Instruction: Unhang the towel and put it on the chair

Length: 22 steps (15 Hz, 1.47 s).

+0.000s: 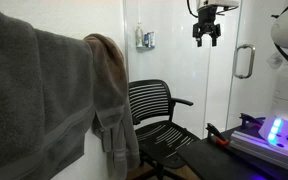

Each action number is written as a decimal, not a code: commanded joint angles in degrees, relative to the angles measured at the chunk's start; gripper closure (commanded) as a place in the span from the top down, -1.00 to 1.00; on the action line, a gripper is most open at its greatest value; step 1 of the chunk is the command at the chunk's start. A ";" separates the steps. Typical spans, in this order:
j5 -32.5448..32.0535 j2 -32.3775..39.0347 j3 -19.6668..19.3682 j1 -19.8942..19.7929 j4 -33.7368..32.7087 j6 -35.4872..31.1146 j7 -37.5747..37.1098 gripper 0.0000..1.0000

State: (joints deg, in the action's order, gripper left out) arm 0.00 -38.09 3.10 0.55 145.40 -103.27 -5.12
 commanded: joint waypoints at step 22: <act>9.02 1.64 22.42 25.59 -4.05 -13.29 -3.11 1.00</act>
State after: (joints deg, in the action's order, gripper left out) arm 9.20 -33.02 22.94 24.75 141.45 -111.91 -5.65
